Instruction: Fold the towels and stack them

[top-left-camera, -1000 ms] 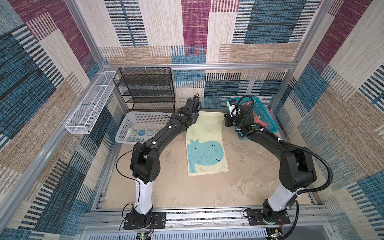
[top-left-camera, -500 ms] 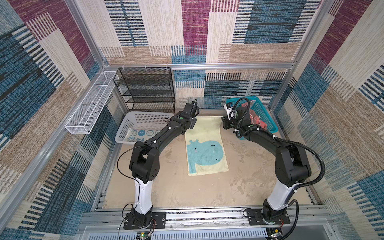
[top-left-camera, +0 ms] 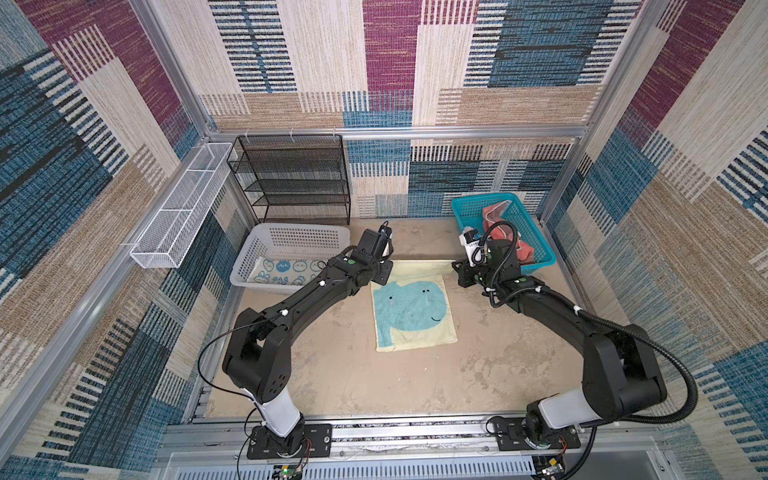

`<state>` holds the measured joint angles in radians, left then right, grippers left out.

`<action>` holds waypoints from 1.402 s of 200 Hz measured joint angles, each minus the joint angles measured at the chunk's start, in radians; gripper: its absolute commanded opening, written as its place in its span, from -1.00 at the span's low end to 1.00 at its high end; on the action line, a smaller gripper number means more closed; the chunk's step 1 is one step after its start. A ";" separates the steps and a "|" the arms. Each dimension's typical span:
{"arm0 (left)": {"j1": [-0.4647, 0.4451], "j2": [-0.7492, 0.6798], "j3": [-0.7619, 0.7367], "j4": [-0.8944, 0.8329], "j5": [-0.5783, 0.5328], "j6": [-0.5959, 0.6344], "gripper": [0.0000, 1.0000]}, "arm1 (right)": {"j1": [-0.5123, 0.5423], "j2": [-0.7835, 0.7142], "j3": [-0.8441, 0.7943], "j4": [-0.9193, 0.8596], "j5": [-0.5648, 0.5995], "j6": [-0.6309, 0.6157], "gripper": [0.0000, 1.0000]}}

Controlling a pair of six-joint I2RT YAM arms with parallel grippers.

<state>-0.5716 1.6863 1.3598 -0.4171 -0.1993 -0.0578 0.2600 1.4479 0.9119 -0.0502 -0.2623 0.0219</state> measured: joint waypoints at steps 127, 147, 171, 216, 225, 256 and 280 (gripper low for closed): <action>-0.132 -0.077 -0.121 -0.157 -0.045 -0.225 -1.00 | -0.005 -0.241 -0.240 -0.136 -0.167 0.167 -1.00; -0.150 -0.071 -0.139 -0.169 -0.042 -0.257 -1.00 | -0.005 -0.243 -0.274 -0.148 -0.190 0.189 -1.00; -0.181 -0.034 -0.161 -0.181 -0.043 -0.289 -1.00 | -0.006 -0.242 -0.330 -0.149 -0.217 0.218 -1.00; -0.233 0.015 -0.225 -0.154 -0.061 -0.339 -1.00 | -0.006 -0.214 -0.409 -0.136 -0.268 0.260 -1.00; -0.240 0.015 -0.244 -0.143 -0.062 -0.344 -1.00 | -0.006 -0.210 -0.420 -0.124 -0.275 0.267 -0.99; -0.250 0.010 -0.307 -0.087 -0.063 -0.368 -0.97 | -0.003 -0.199 -0.459 -0.098 -0.296 0.292 -0.82; -0.262 -0.015 -0.357 -0.047 -0.074 -0.380 -0.59 | -0.002 -0.202 -0.475 -0.084 -0.301 0.303 -0.42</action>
<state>-0.8333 1.6711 1.0023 -0.4644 -0.2729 -0.4377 0.2577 1.2461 0.4366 -0.1337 -0.5632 0.3248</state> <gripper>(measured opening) 0.115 0.198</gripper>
